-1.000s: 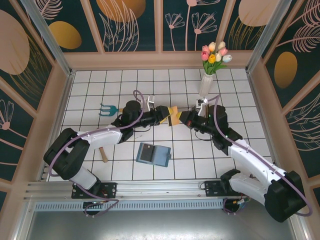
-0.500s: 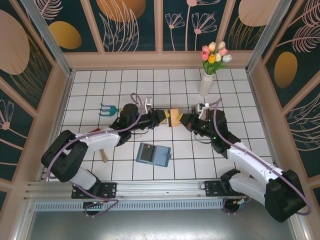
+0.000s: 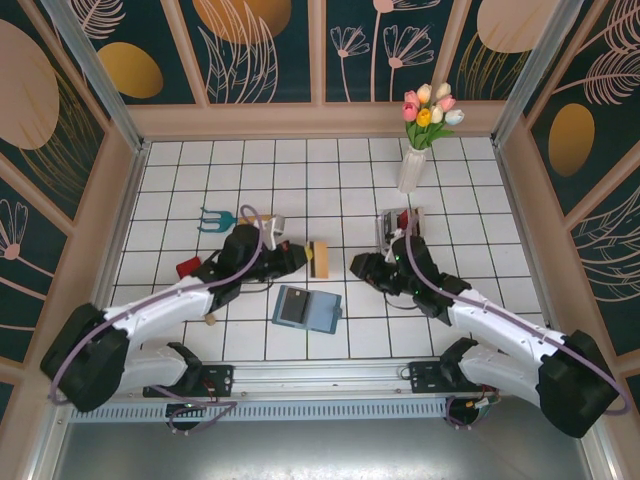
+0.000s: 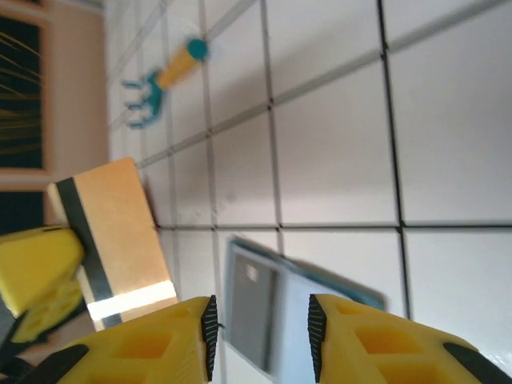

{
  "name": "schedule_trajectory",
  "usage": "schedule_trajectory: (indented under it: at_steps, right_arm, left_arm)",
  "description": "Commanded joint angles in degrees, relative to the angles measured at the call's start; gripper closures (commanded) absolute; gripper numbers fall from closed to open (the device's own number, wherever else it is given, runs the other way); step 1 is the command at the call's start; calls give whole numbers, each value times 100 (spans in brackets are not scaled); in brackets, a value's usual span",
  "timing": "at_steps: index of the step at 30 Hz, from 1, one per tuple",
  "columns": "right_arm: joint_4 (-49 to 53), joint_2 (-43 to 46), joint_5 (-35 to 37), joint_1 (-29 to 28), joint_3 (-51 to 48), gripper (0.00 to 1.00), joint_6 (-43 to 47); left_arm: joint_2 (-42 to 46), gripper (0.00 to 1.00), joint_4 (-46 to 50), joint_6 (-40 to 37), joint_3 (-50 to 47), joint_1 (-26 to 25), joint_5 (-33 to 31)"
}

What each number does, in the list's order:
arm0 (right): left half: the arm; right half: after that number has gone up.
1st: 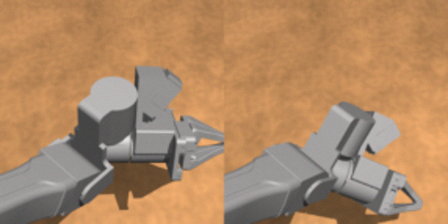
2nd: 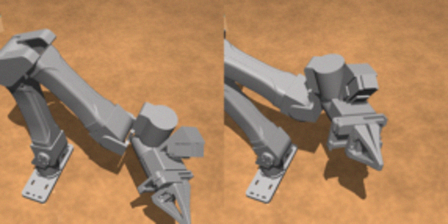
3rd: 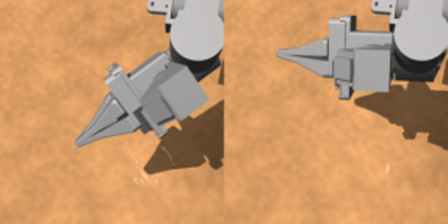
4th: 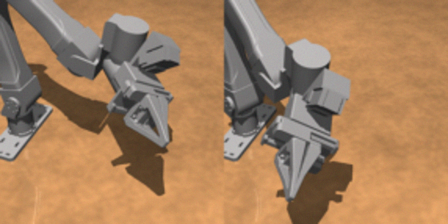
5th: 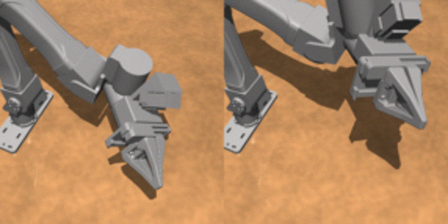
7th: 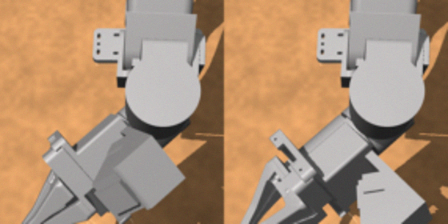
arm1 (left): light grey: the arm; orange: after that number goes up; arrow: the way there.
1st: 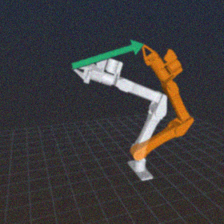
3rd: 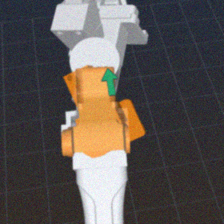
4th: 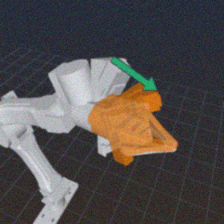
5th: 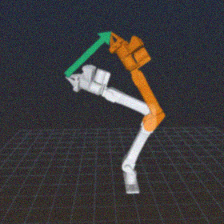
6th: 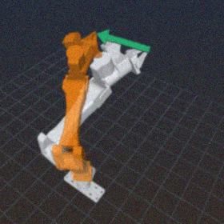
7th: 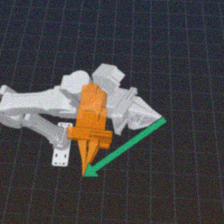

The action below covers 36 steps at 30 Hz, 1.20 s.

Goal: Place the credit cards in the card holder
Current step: Insert the credit card into the card slot.

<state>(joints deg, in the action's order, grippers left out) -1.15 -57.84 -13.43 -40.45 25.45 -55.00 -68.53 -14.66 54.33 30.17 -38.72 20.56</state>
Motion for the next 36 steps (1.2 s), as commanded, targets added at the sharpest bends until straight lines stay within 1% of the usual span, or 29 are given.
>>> schedule_trajectory:
  at_steps: [1,4,6,15,18,22,25,30,36]
  right_arm:
    - [116,-103,341,-339,-413,63,-145]
    - [-226,-188,366,-531,-665,64,-384]
    - [-322,-270,419,-590,-730,65,-456]
    - [-482,-541,420,-692,-722,67,-435]
    - [-552,-647,387,-699,-743,69,-435]
    - [-585,-881,367,-710,-751,74,-424]
    - [-611,-1122,325,-729,-719,78,-402]
    - [-630,-1450,368,-850,-582,81,-357]
    - [-559,-1762,394,-937,-381,84,-261]
  left_arm:
    - [483,100,869,-488,-662,-17,-188]
    - [665,100,729,-452,-982,-78,-99]
    - [617,100,634,-529,-992,-102,2]
    - [-23,100,356,-750,-958,-276,-39]
    - [-160,100,38,-644,-1044,-307,41]
    - [-290,100,-297,-482,-1136,-314,104]
    - [-284,99,-371,-363,-1161,-322,100]
    - [-208,99,-601,33,-1396,-329,41]
    - [-638,99,-872,400,-1521,-327,162]
